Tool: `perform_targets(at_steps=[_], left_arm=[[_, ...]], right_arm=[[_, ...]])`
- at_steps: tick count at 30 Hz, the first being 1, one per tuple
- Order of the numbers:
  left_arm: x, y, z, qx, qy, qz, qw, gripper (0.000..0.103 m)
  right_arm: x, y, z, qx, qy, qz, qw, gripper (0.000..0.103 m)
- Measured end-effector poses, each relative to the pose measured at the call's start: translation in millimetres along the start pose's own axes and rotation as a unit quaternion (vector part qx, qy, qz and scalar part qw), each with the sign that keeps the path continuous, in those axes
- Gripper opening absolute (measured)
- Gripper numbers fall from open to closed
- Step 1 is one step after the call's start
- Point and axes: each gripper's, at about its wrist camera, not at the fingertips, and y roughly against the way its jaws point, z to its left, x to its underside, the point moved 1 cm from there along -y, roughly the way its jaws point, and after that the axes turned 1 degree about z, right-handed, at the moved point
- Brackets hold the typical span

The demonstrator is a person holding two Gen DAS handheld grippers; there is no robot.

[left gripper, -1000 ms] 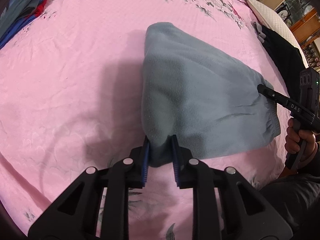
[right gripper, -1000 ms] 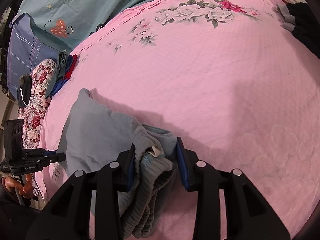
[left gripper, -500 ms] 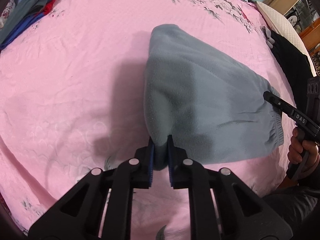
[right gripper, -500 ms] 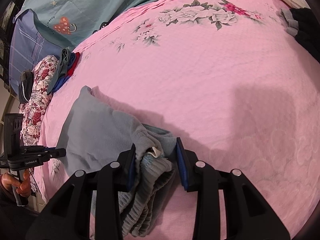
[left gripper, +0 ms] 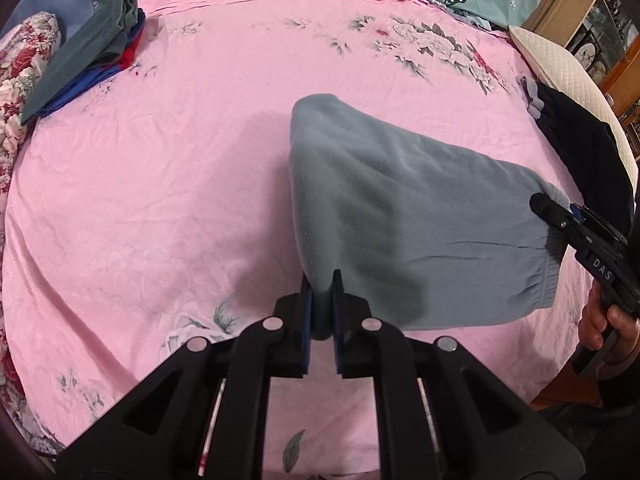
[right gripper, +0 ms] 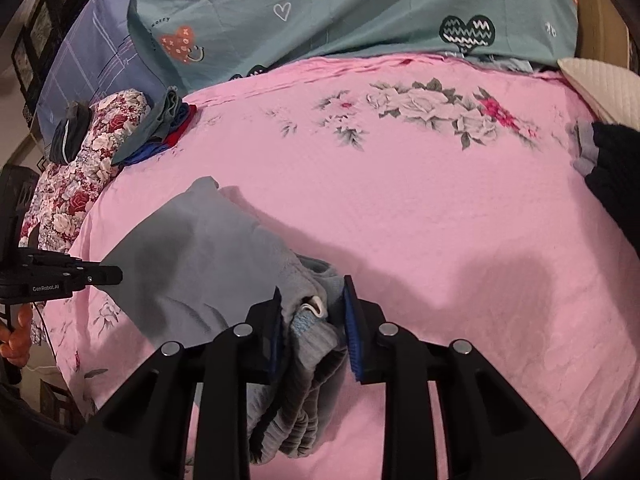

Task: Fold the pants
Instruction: 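Lift the folded sweatpants with both grippers and carry them onto the stack by the pillow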

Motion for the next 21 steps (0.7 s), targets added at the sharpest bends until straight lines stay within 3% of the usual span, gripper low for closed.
perform_targets(at_steps=[5, 9, 16, 21], left_arm=[[1.4, 32.4, 1.0, 0.008, -0.004, -0.029, 0.9995, 0.008], [-1.1, 63.4, 25.0, 0.021, 0.009, -0.067, 0.9975, 0.008], [-14.0, 125.8, 117.0, 0.037, 0.013, -0.149, 0.9881, 0.008], [-40.1, 174.2, 215.0, 0.024, 0.01, -0.212, 0.977, 0.008]], right_arm=[[-16.0, 14.6, 33.7, 0.021, 0.066, -0.039, 0.997, 0.025], [-39.2, 20.4, 67.5, 0.023, 0.095, -0.066, 0.993, 0.025], [-109.5, 11.7, 167.8, 0.03, 0.156, -0.121, 0.98, 0.025], [-179.2, -15.0, 262.5, 0.019, 0.193, -0.157, 0.968, 0.025]])
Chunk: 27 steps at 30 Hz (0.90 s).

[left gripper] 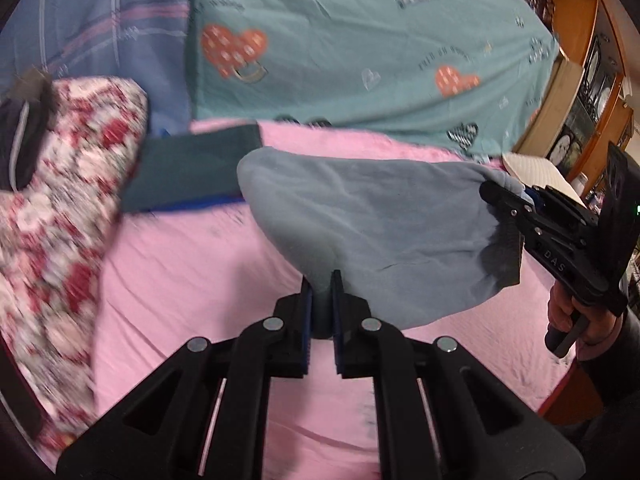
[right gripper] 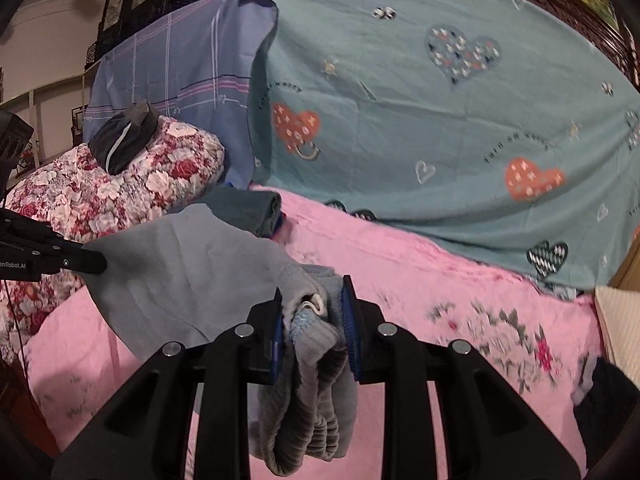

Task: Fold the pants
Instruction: 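Lift the folded sweatpants with both grippers and carry them onto the stack by the pillow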

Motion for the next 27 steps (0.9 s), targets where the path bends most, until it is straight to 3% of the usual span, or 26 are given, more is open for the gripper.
perform_targets(at_steps=[4, 8, 13, 17, 22, 25, 27], left_arm=[[-44.7, 5.3, 68.4, -0.01, 0.0, -0.028, 0.9996, 0.008], [-88.7, -13.4, 136.6, -0.025, 0.004, -0.042, 0.9988, 0.008], [-114.6, -66.2, 199.3, -0.037, 0.023, -0.041, 0.9982, 0.008], [-118.1, -119.1, 242.0, -0.059, 0.038, -0.015, 0.9974, 0.008], [-103.2, -187.5, 283.6, -0.058, 0.069, 0.041, 0.9951, 0.008], [-87.7, -217.8, 293.9, -0.076, 0.067, 0.063, 0.9929, 0.009], [-79.3, -232.0, 300.1, -0.075, 0.076, 0.071, 0.9918, 0.016]], right_arm=[[-72.8, -60.3, 46.7, -0.003, 0.021, -0.022, 1.0, 0.025], [-129.0, -122.2, 76.8, 0.003, 0.047, -0.027, 0.999, 0.025], [-159.3, -196.4, 86.5, -0.001, 0.047, -0.003, 0.999, 0.025], [-157.6, -259.3, 83.1, -0.011, 0.03, 0.04, 0.999, 0.025], [-124.3, -330.7, 70.5, -0.03, -0.013, 0.122, 0.992, 0.025], [-102.3, -358.6, 56.7, -0.015, -0.032, 0.143, 0.989, 0.026], [-90.9, -372.8, 49.2, -0.021, -0.056, 0.152, 0.987, 0.027]])
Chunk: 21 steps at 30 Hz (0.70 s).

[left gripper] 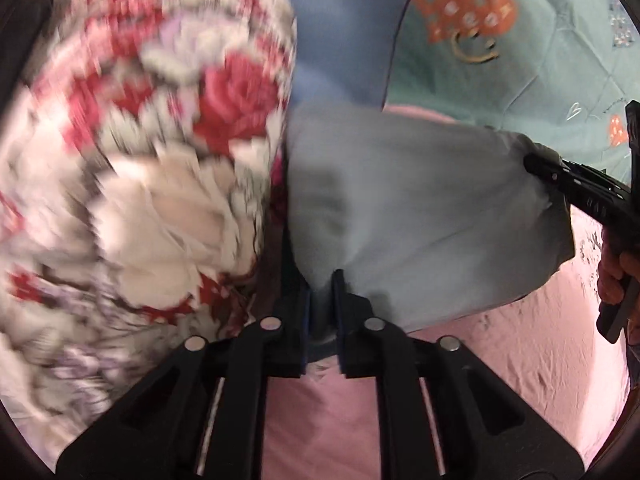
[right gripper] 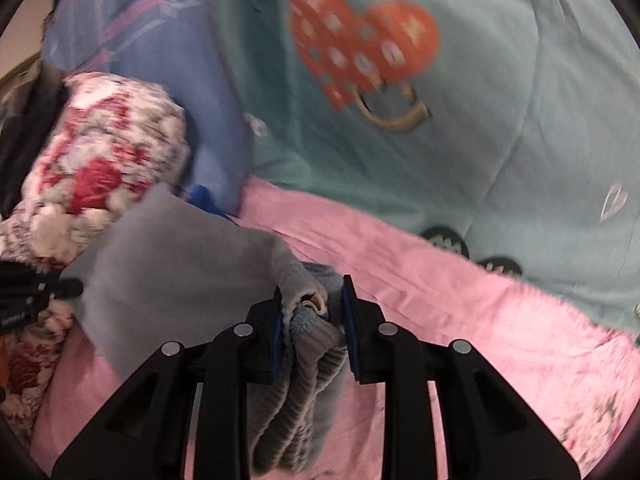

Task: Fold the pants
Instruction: 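Lift the folded sweatpants with both grippers and carry them onto the stack by the pillow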

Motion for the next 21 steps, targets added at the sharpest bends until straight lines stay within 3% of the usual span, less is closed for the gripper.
perform_targets(at_steps=[3, 4, 5, 6, 10, 13, 15, 16, 21], left_arm=[[2.6, -7.6, -1.3, -0.022, -0.014, -0.006, 0.9996, 0.02], [3.3, -6.5, -3.4, -0.034, -0.021, -0.009, 0.9992, 0.024], [3.8, -1.8, -6.6, -0.052, -0.03, -0.012, 0.9982, 0.035], [4.5, 5.1, -8.8, -0.069, -0.037, -0.02, 0.9967, 0.05], [2.6, 44.5, -17.6, -0.103, -0.048, -0.085, 0.9898, 0.065], [-11.6, 70.5, -35.5, -0.073, -0.042, -0.128, 0.9882, 0.07], [-21.0, 67.0, -50.9, -0.02, -0.038, -0.136, 0.9898, 0.071], [-24.8, 59.2, -56.0, -0.009, -0.037, -0.131, 0.9906, 0.071], [-29.2, -3.2, -48.8, -0.022, -0.013, -0.063, 0.9977, 0.071]], right_arm=[[1.0, -9.1, -5.7, -0.019, -0.011, 0.005, 1.0, 0.038], [1.0, -8.1, -7.4, -0.017, -0.014, 0.003, 1.0, 0.05], [0.5, -2.9, -10.1, -0.018, -0.021, 0.004, 1.0, 0.053], [0.7, 3.0, -11.7, -0.027, -0.029, 0.006, 0.999, 0.053], [-1.5, 54.0, -15.8, -0.082, -0.08, -0.055, 0.992, 0.053], [-7.2, 73.3, -7.1, -0.148, -0.09, -0.101, 0.98, 0.053], [-9.9, 64.1, -1.4, -0.217, -0.101, -0.091, 0.967, 0.048], [-9.3, 51.6, 0.4, -0.237, -0.111, -0.075, 0.962, 0.043], [11.0, -15.9, -25.1, -0.204, -0.166, -0.013, 0.965, 0.036]])
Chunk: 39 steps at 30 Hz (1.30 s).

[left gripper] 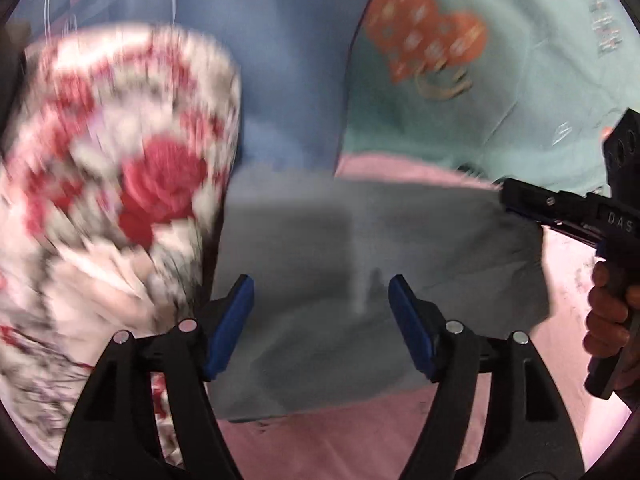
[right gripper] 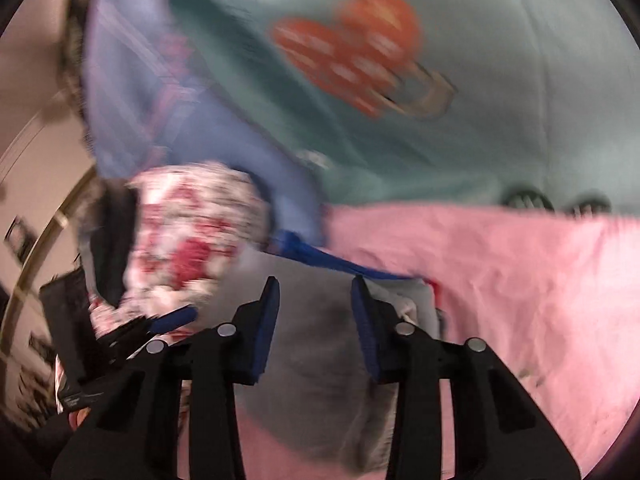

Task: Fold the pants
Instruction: 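Lift the folded sweatpants with both grippers and carry them onto the stack by the pillow, then release the sweatpants and pull both open grippers back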

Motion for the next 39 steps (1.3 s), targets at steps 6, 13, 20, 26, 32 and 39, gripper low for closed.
perform_targets(at_steps=[6, 13, 20, 26, 32, 39], left_arm=[[12.2, -22.7, -0.6, -0.003, 0.013, 0.021, 0.9997, 0.075], [-3.2, 14.1, -21.4, -0.098, 0.004, 0.034, 0.9946, 0.093], [1.0, 102.4, -46.8, -0.093, 0.008, 0.001, 0.9957, 0.1], [33.0, 171.8, -60.4, -0.082, 0.004, -0.016, 0.9965, 0.101], [71.7, 218.4, -72.8, -0.101, -0.016, -0.032, 0.9942, 0.101], [105.6, 259.2, -77.5, -0.105, -0.021, -0.045, 0.9933, 0.101]], right_arm=[[4.4, -19.6, -10.3, 0.035, 0.034, 0.001, 0.999, 0.033], [6.2, 39.5, 56.8, 0.061, 0.106, -0.041, 0.992, 0.044], [58.6, 118.8, 107.8, 0.123, 0.103, -0.074, 0.984, 0.057], [112.3, 145.6, 131.5, 0.172, 0.113, -0.045, 0.978, 0.101], [150.9, 162.3, 153.7, 0.199, 0.132, -0.032, 0.971, 0.102], [179.8, 175.7, 164.7, 0.213, 0.12, -0.02, 0.969, 0.102]])
